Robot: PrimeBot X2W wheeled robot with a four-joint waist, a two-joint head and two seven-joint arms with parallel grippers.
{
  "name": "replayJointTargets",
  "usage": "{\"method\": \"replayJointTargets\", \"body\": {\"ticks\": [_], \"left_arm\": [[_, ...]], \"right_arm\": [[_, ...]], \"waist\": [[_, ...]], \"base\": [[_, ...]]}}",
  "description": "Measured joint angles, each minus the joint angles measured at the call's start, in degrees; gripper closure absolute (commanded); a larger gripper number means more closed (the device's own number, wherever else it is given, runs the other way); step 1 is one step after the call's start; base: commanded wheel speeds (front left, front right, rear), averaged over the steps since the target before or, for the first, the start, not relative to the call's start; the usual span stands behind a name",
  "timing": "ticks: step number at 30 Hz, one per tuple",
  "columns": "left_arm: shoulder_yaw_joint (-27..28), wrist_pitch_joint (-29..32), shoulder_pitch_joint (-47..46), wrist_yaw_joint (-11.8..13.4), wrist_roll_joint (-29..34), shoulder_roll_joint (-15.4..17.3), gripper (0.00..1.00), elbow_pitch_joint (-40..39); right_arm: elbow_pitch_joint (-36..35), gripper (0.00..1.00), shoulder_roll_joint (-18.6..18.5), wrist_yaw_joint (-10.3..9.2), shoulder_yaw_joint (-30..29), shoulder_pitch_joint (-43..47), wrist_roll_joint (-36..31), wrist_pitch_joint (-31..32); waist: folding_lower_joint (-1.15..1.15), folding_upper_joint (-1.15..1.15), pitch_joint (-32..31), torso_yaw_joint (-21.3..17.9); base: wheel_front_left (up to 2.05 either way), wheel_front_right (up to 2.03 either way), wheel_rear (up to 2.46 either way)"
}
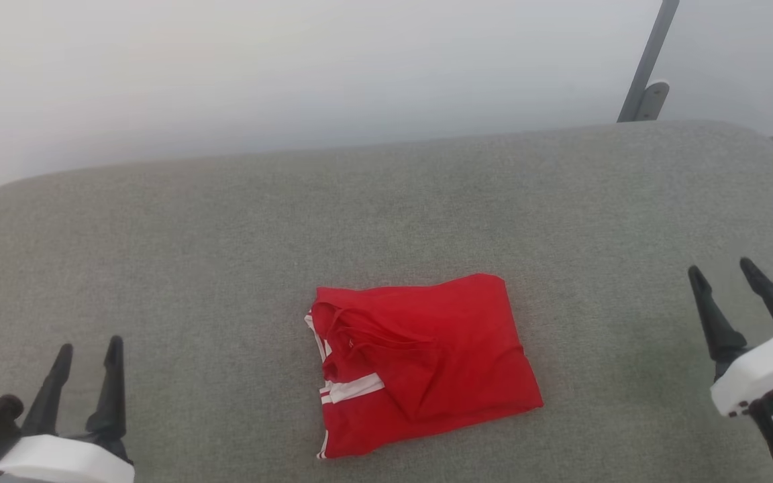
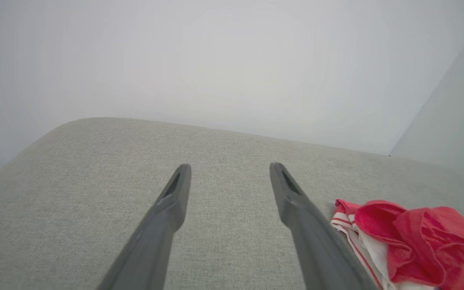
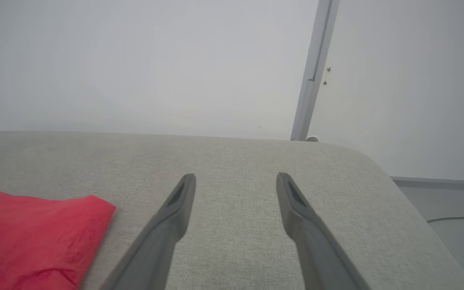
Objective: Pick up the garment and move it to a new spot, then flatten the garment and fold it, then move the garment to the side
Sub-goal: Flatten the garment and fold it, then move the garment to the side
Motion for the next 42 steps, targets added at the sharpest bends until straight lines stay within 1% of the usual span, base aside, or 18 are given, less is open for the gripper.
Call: {"method": "replayJointTargets", "body": {"ticks": [7,16,29,32,37,39,40,42], "left_arm": [[2.0,0.0,1.2,-0.1,0.5,-0.1,0.0,0.3],[3.6,0.0,2.3,-0.3,1.2,-0.4,0.0,0.5],[3.3,0.0,2.6,-0.3,2.0,-0.2,0.0,-0.4],[3.0,0.0,2.6,-0.3,1.9,-0.2,0.0,-0.5],[2.5,0.0,2.7,-0.3,1.7,0.0,0.0,-0.8],[2.2,0.0,2.7,-0.3,1.7,-0.1,0.0,-1.0],[1.9,0.0,2.6,-0.3,1.7,-0.1,0.0,-1.3],[1.5,0.0,2.5,-0.3,1.7,-0.3,0.0,-1.4]], "right_arm": [[1.6,0.0,1.1,0.01,-1.3,2.0,-0.6,-2.1],[2.6,0.0,1.7,0.01,-2.0,3.3,-0.5,-3.1],[2.7,0.0,1.9,0.01,-2.6,3.9,0.0,-3.3],[2.5,0.0,2.2,0.01,-2.0,3.9,0.7,-2.2],[0.7,0.0,2.2,0.01,1.5,3.9,1.8,0.6],[-0.4,0.0,2.2,0.01,3.1,3.7,2.8,2.6],[-1.3,0.0,2.0,0.01,4.8,3.0,3.8,5.0],[-2.5,0.0,1.8,0.0,6.7,2.2,5.2,7.9]], "waist": [[0.0,0.0,-1.0,-0.2],[0.0,0.0,-1.3,0.0],[0.0,0.0,-1.3,0.7],[0.0,0.0,-1.3,1.2],[0.0,0.0,-1.1,2.5],[0.0,0.0,-0.9,3.2],[0.0,0.0,-0.4,3.9],[0.0,0.0,0.0,4.7]], "base": [[0.0,0.0,0.0],[0.0,0.0,0.0],[0.0,0.0,0.0],[0.0,0.0,0.0],[0.0,0.0,0.0],[0.0,0.0,0.0],[0.0,0.0,0.0],[0.0,0.0,0.0]]}}
